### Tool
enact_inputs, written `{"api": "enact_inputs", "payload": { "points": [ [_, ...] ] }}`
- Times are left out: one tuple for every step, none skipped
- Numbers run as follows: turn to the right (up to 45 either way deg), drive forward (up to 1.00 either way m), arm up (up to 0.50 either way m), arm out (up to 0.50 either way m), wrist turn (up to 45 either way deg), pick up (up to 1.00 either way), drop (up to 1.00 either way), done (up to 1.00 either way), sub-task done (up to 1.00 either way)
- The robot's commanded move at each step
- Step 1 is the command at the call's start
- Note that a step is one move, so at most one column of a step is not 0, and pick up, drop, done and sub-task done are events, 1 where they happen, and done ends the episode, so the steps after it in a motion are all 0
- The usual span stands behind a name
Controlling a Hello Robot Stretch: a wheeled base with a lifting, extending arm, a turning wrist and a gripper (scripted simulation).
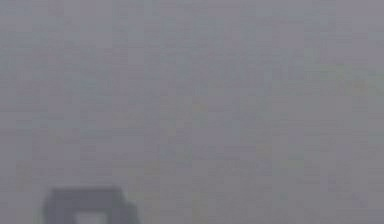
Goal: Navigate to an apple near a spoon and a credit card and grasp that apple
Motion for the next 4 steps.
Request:
{"api": "enact_inputs", "payload": {
  "points": [
    [-45.0,0.00,0.00,0.00,0.0,0.00,0.00,0.00,0.00],
    [-9.0,0.00,0.00,0.00,0.0,0.00,0.00,0.00,0.00],
    [0.0,0.20,0.00,0.00,0.0,0.00,0.00,0.00,0.00],
    [-39.0,0.00,0.00,0.00,0.0,0.00,0.00,0.00,0.00]
  ]
}}
